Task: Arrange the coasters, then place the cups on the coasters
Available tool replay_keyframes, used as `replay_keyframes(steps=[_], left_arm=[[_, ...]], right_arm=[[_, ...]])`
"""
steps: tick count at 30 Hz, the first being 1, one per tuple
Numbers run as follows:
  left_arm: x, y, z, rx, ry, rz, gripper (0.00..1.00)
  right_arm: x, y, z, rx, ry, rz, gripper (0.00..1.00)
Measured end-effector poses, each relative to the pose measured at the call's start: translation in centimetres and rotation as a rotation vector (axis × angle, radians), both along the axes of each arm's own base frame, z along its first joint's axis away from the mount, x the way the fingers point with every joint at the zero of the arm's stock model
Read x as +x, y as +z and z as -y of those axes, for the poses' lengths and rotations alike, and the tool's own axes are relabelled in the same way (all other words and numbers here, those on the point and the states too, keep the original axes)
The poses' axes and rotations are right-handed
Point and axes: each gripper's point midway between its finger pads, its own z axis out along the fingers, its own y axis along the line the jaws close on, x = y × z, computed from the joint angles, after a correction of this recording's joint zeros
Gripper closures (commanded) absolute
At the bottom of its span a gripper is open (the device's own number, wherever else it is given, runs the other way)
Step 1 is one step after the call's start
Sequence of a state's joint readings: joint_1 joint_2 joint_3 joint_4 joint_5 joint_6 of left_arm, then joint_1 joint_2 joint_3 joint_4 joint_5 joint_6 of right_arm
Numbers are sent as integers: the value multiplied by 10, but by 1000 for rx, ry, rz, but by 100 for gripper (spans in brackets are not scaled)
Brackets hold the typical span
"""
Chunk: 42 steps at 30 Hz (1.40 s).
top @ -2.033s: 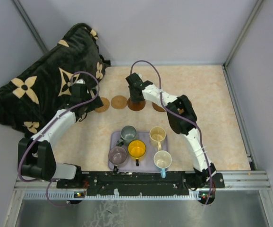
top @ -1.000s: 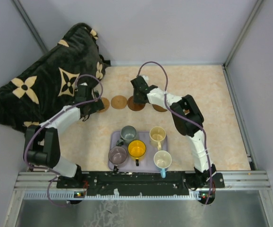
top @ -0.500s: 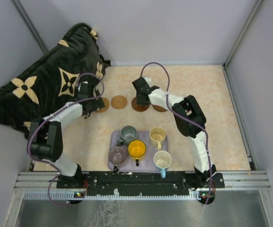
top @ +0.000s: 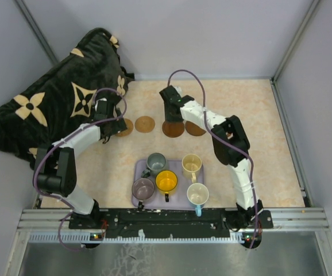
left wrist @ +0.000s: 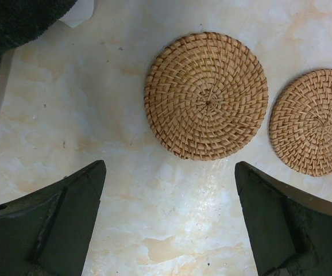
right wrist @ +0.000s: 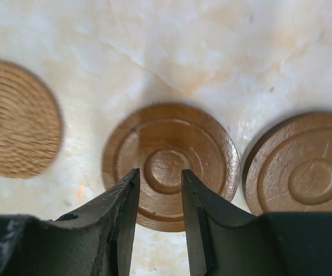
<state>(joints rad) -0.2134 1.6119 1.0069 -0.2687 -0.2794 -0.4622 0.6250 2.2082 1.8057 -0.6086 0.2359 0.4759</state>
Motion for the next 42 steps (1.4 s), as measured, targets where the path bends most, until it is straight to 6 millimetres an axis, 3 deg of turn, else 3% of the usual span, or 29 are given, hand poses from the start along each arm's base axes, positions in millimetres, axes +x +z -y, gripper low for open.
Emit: replay_keyframes(steps=[5,9,13,18,22,33,42], left_arm=[[0,0,0,0,0,1,1],[0,2,0,5,-7,3,1],[3,12,5,-3,-36,36,1],[2,31,28,-13,-119,108,0],[-3,40,45,-18,-178,145,0],[-4,38,49,-13,-189,145,0],[-5,22,47,3,-184,104,0]], right_arm=[[23,41,-14,39,31,96,63],[25,49,-10,23,33,116,65],[5,33,10,-29,18,74,65],[-43,0,46,-89,6,-26,67],[-63,-10,59,-109,-5,-65,67],[-59,-9,56,-95,-14,-42,67],[-54,-27,53,-110,-19,-63,67]])
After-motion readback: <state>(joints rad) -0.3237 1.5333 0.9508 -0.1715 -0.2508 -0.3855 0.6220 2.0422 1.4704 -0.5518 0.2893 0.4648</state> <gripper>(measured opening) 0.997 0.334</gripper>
